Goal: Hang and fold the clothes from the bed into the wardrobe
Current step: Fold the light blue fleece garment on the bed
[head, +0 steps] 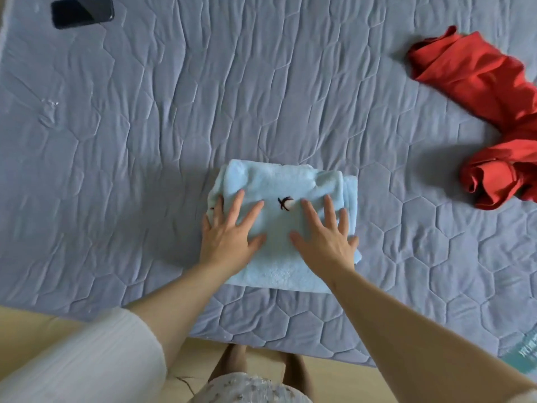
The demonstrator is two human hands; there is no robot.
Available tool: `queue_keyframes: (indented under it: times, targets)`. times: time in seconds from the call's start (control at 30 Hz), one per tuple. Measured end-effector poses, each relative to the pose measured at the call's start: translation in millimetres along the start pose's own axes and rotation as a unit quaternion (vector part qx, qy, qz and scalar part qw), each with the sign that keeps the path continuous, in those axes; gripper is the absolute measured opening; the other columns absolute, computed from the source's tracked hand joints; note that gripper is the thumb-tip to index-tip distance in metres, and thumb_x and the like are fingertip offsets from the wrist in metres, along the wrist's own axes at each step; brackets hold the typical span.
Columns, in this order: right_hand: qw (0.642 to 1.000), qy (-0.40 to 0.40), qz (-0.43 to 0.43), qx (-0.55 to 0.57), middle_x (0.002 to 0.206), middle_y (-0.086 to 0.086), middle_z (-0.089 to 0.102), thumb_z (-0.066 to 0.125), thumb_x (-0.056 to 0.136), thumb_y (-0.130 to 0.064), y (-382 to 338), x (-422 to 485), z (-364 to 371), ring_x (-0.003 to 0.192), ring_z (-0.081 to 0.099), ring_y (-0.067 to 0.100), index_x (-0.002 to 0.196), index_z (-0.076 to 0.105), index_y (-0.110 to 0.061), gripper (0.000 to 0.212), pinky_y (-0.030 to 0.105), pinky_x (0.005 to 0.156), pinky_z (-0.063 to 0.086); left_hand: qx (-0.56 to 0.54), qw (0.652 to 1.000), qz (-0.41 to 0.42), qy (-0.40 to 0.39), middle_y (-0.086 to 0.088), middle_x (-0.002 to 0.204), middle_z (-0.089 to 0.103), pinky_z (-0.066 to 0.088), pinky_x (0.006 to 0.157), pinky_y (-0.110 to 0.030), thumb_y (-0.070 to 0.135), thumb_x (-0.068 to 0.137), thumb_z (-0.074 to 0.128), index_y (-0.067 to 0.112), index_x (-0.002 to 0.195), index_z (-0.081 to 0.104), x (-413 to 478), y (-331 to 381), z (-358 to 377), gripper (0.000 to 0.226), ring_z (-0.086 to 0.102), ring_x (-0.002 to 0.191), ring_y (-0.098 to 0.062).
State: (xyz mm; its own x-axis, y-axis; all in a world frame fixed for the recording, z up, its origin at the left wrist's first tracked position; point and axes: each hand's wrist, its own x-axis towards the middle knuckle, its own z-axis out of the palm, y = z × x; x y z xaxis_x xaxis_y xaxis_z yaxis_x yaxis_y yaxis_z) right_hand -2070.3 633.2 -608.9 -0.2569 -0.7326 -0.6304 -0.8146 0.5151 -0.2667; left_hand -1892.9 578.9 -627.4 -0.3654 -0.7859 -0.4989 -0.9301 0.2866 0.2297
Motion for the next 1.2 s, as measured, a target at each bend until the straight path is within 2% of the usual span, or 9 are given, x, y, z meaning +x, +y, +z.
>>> queue_keyframes:
  times: [0.3, 0.43, 0.57, 0.63, 0.77, 0.83, 0.9, 1.03, 1.2]
  targets:
    - [0.998, 0.032, -0.048, 0.040, 0.155, -0.013, -0.017, 0.028, 0.090, -0.062, 15, 92, 21, 0.144, -0.012, 0.021, 0.143, -0.004, -0.051, 0.063, 0.057, 0.111, 0.009, -0.070, 0.996, -0.036, 0.027, 0.023, 0.151, -0.014, 0.014, 0.112, -0.054, 0.062, 0.087, 0.035, 0.052, 0.142, 0.003, 86, -14, 24, 0.064, 0.000, 0.141, -0.029]
    - [0.989, 0.091, -0.035, 0.109, 0.157, -0.013, -0.011, 0.041, 0.077, -0.072, 32, 110, 33, 0.145, -0.008, 0.016, 0.145, -0.002, -0.045, 0.084, 0.055, 0.111, 0.012, -0.111, 0.992, -0.011, 0.056, 0.022, 0.150, -0.014, 0.014, 0.113, -0.052, 0.060, 0.086, 0.039, 0.049, 0.143, 0.003, 95, -30, 39, 0.068, -0.004, 0.140, -0.021]
    - [0.978, 0.090, 0.072, 0.173, 0.157, -0.010, 0.000, 0.048, 0.061, -0.080, 46, 102, 42, 0.143, 0.009, 0.021, 0.140, -0.002, -0.053, 0.097, 0.056, 0.108, 0.017, -0.270, 0.951, -0.136, 0.062, 0.005, 0.152, 0.008, 0.027, 0.107, -0.045, 0.058, 0.080, 0.054, 0.061, 0.136, 0.005, 79, -45, 55, 0.075, 0.018, 0.136, -0.027]
    - [0.971, 0.085, 0.092, 0.204, 0.153, -0.006, 0.017, 0.050, 0.059, -0.079, 48, 93, 48, 0.137, 0.021, 0.024, 0.136, 0.000, -0.058, 0.095, 0.053, 0.106, 0.024, -0.341, 0.931, -0.131, 0.025, 0.003, 0.142, 0.029, 0.035, 0.097, -0.031, 0.053, 0.079, 0.060, 0.061, 0.136, 0.006, 75, -47, 56, 0.079, 0.037, 0.124, -0.019]
    - [0.925, 0.048, 0.087, 0.368, 0.127, -0.007, 0.040, 0.064, 0.062, -0.069, 59, 82, 51, 0.126, 0.038, 0.019, 0.137, 0.010, -0.060, 0.093, 0.043, 0.104, 0.035, -0.454, 0.881, -0.113, -0.070, 0.034, 0.120, 0.034, 0.032, 0.085, -0.010, 0.046, 0.073, 0.071, 0.077, 0.120, 0.007, 79, -55, 46, 0.085, 0.038, 0.112, 0.001]
    - [0.896, 0.015, 0.073, 0.437, 0.123, -0.018, 0.043, 0.068, 0.058, -0.065, 61, 79, 49, 0.121, 0.046, 0.013, 0.138, 0.015, -0.058, 0.096, 0.043, 0.104, 0.040, -0.467, 0.870, -0.118, -0.102, 0.029, 0.126, 0.033, 0.032, 0.092, -0.019, 0.043, 0.072, 0.074, 0.082, 0.111, 0.007, 80, -58, 42, 0.086, 0.038, 0.115, -0.003]
    - [0.863, -0.015, 0.073, 0.500, 0.119, -0.028, 0.046, 0.072, 0.054, -0.060, 58, 80, 46, 0.116, 0.052, 0.010, 0.138, 0.019, -0.057, 0.099, 0.040, 0.100, 0.044, -0.491, 0.854, -0.127, -0.111, 0.028, 0.123, 0.037, 0.037, 0.090, -0.022, 0.037, 0.072, 0.075, 0.078, 0.118, 0.012, 80, -59, 39, 0.088, 0.045, 0.110, -0.004]
    - [0.800, -0.086, 0.094, 0.586, 0.122, -0.014, 0.054, 0.079, 0.047, -0.051, 57, 79, 31, 0.099, 0.064, 0.014, 0.130, 0.035, -0.057, 0.095, 0.035, 0.076, 0.055, -0.573, 0.795, -0.144, -0.141, 0.020, 0.113, 0.048, 0.049, 0.067, -0.019, 0.039, 0.066, 0.075, 0.055, 0.137, 0.016, 70, -55, 29, 0.094, 0.055, 0.097, -0.002]
    - [0.787, -0.161, 0.092, 0.589, 0.117, -0.001, 0.063, 0.070, 0.064, -0.033, 59, 53, 10, 0.086, 0.071, 0.019, 0.137, 0.039, -0.038, 0.079, 0.027, 0.055, 0.055, -0.606, 0.765, -0.145, -0.165, 0.012, 0.117, 0.050, 0.048, 0.073, -0.022, 0.042, 0.055, 0.069, 0.041, 0.142, 0.020, 26, -53, 7, 0.100, 0.057, 0.100, -0.006]
